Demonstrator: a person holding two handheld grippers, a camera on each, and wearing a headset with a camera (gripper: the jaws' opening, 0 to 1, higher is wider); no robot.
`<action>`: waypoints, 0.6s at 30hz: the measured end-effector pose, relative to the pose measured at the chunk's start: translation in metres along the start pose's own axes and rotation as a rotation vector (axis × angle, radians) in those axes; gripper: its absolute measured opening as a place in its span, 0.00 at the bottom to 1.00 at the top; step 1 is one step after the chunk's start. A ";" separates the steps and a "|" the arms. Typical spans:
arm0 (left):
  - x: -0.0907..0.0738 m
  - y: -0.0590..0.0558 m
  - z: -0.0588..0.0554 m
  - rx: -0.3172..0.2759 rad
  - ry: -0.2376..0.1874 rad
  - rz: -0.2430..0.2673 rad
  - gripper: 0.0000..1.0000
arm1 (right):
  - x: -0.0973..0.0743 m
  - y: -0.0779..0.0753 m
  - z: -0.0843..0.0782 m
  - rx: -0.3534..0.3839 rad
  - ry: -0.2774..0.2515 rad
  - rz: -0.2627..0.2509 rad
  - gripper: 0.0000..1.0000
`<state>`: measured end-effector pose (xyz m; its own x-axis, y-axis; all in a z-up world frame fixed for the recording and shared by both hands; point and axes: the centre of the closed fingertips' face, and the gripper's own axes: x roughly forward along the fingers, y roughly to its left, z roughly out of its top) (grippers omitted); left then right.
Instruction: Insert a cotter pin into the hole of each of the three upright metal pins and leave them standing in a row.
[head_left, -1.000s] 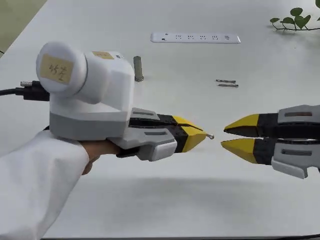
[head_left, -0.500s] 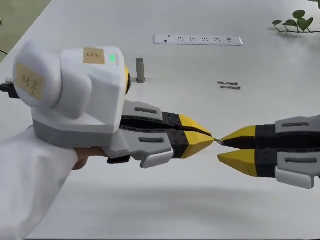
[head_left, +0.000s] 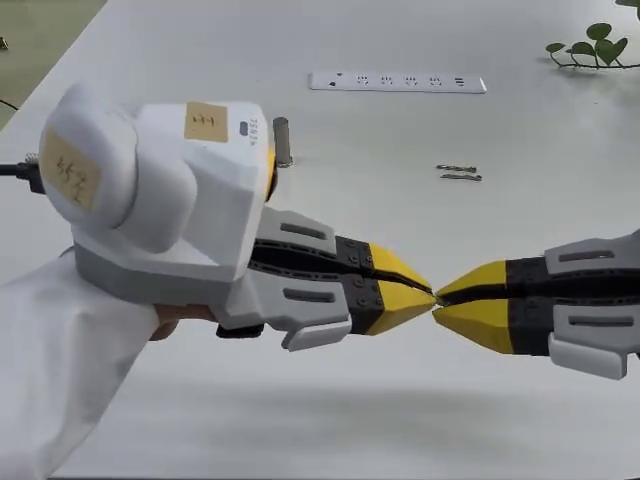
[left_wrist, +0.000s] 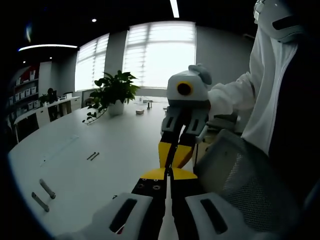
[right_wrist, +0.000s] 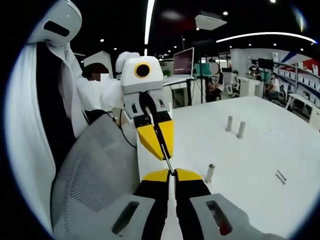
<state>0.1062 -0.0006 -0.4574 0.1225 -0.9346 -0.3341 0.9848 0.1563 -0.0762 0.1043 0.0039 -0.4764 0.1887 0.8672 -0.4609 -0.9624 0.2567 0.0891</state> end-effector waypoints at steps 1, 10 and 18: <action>0.001 -0.002 0.000 0.007 0.007 -0.004 0.00 | 0.000 0.001 -0.001 -0.007 0.006 -0.002 0.00; 0.000 -0.004 -0.010 0.058 0.061 -0.031 0.00 | -0.002 0.005 -0.002 -0.029 0.035 0.026 0.00; 0.001 -0.008 -0.013 0.049 0.076 -0.052 0.00 | -0.002 0.009 -0.006 -0.049 0.071 0.050 0.00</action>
<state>0.0966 0.0011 -0.4696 0.0631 -0.9137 -0.4014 0.9946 0.0906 -0.0498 0.0936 0.0019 -0.4801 0.1273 0.8454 -0.5187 -0.9790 0.1911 0.0712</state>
